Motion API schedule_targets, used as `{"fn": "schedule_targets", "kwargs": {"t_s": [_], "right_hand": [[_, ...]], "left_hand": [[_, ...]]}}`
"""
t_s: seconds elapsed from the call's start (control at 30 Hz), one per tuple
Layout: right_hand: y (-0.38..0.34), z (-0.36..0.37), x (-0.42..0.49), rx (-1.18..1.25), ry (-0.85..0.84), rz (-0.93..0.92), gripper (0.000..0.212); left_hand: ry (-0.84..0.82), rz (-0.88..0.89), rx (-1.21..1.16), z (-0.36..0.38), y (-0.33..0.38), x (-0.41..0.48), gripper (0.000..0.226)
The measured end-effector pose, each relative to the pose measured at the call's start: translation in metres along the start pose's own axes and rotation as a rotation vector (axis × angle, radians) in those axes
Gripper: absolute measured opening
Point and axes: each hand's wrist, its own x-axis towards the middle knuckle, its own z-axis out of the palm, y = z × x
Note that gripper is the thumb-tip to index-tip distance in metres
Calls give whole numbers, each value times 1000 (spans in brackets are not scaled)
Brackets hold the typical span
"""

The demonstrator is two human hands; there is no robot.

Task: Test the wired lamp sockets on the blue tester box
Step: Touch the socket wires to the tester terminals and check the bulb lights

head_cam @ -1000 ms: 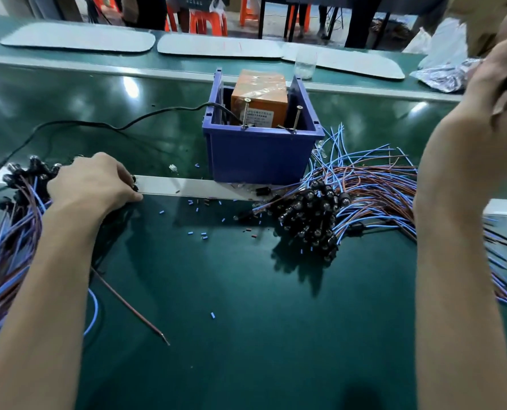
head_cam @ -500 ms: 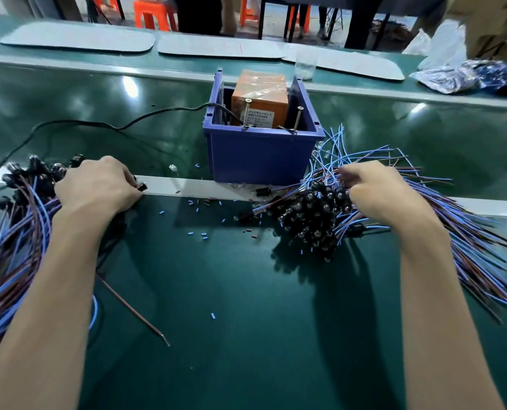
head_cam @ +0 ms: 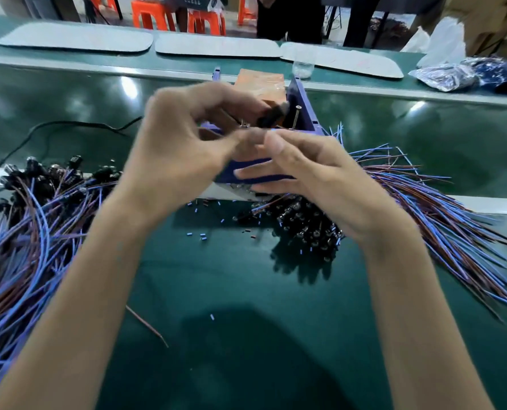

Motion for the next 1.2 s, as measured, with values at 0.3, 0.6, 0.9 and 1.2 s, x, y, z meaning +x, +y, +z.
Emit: {"fn": "schedule_targets", "kwargs": {"t_s": [0.3,0.6,0.9,1.2], "right_hand": [[-13,-19,-2,177,327,-146,33],[-16,-28,-8,214,310,-174,44],[-7,-32,-2,162,401,-75,42],[3,-32,-4,-23,424,95,9]], "left_hand": [[-386,-414,-782,18,14,1,44],[559,-988,-1415,23,-10,7,53],[646,-740,-1251,34,-4,6,42],[-262,-596,-575,73,15,-12,42]]}}
